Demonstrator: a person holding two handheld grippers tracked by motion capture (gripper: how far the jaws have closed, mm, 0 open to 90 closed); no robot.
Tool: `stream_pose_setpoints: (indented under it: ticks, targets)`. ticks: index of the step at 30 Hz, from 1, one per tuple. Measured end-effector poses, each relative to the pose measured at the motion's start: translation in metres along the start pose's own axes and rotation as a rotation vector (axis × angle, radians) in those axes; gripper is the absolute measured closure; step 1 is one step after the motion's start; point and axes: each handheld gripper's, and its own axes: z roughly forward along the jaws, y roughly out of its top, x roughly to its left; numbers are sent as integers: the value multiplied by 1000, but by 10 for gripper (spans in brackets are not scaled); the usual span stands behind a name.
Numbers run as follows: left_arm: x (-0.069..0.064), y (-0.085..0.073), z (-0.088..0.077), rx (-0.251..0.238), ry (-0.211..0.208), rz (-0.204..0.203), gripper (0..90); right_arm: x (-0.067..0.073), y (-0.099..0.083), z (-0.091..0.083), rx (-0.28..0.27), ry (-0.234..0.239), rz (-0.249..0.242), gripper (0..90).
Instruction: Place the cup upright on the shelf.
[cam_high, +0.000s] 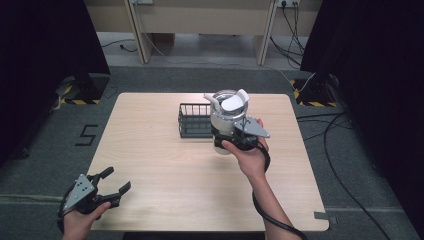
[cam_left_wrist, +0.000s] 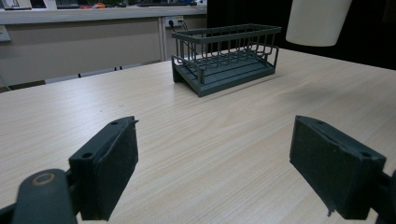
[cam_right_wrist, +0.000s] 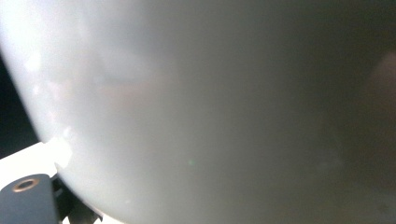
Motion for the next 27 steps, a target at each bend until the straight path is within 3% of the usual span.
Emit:
stream_pose_setpoints:
  ticks: [9,27]
  targets:
    - [0,0,0,-2,-3,1,147,-2,19,25,-11,-8,5,104]
    - [0,0,0,-9,-7,-5,147,-9,40,73,0,-30,21,105]
